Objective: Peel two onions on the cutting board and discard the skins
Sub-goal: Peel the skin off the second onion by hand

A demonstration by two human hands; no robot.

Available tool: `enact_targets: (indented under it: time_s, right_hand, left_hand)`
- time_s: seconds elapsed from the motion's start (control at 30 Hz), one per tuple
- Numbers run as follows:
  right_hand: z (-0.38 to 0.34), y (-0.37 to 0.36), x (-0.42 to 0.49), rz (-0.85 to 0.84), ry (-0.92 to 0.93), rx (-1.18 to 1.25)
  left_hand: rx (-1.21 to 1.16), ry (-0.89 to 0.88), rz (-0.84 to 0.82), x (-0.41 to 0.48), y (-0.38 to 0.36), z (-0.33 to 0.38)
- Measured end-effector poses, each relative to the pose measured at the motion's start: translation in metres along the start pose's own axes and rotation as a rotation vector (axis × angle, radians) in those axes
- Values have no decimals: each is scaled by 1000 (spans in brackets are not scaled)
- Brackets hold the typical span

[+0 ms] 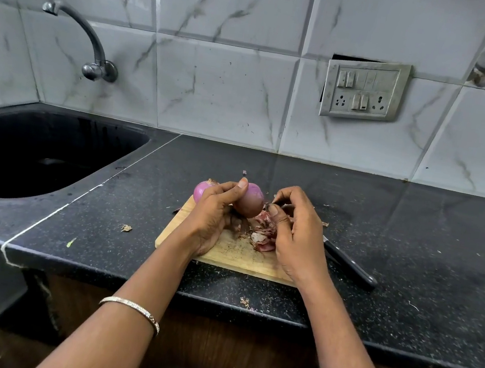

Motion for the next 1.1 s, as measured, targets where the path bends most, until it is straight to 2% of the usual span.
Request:
enact_targets:
  time_s: [0.23,0.5,0.63,0.73,0.93,1.1]
  right_hand:
    - [6,7,1,98,-135,-40]
    - [4,12,-1,216,-155,-30]
    - [6,9,1,146,-183,-82]
    - [2,11,-1,160,-158,-44]
    - [-1,8,-1,96,-150,0]
    - [1,9,-1,133,-154,51]
  left_hand:
    - [33,-8,23,0,0,1]
    - [-24,15,-19,-3,-3,5]
    - [-79,39,20,-3,-4,5]
    - [-80,46,18,-4,-4,5]
    - [-51,33,-36,-7,-5,6]
    - [-23,27,-105,-10,-9,8]
Point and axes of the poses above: each hand's wrist, its own x-axis towards the middle knuckle, its own y-axis out of the back of the hand, z = x × y, the point moved 4 cm from there along x, towards the middle knuckle, and after that the axes turned 5 degrees about -y, right-handed, at the moved point
